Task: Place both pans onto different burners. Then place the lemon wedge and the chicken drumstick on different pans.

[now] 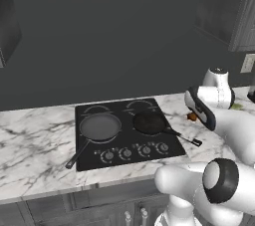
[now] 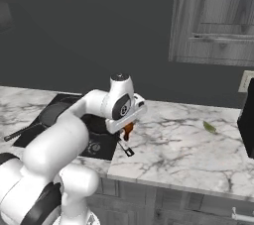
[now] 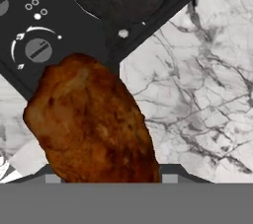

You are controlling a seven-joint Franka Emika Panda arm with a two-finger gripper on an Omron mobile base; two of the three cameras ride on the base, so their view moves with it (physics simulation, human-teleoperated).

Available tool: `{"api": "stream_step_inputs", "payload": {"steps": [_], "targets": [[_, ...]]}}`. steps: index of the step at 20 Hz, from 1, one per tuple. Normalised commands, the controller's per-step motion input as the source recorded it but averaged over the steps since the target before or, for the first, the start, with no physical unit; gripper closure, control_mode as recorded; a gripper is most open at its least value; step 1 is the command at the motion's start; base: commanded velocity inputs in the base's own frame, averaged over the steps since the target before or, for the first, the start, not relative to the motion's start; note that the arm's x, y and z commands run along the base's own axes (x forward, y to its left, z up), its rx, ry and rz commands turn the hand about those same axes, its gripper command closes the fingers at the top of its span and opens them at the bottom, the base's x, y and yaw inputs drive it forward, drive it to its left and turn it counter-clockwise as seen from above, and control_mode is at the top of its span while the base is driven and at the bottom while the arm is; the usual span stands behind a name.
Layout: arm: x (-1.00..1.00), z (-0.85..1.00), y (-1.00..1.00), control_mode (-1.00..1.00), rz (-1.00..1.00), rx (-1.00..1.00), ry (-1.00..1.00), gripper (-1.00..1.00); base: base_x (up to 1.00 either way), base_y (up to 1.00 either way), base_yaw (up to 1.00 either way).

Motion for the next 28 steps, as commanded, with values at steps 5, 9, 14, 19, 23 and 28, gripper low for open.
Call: {"api": "stream_step_inputs", "payload": {"steps": [5,9,14,19,23,28], "targets": [[0.08,0.17,0.57,-1.0,0.06,0.0,0.0,1.0,0.0,0.0,0.0],[0.0,0.21,0.61,-1.0,0.01,0.0,0.0,1.0,0.0,0.0,0.0],[0.0,0.24,0.67,-1.0,-0.09,0.01,-0.01,1.0,0.0,0.0,0.0],[0.01,0.15,0.69,-1.0,-0.26,0.04,-0.1,1.0,0.0,0.0,0.0],[0.01,0.17,0.64,-1.0,-0.28,0.1,-0.11,1.0,0.0,0.0,0.0],[0.08,0.16,0.57,-1.0,-0.24,0.12,-0.08,1.0,0.0,0.0,0.0]]}}
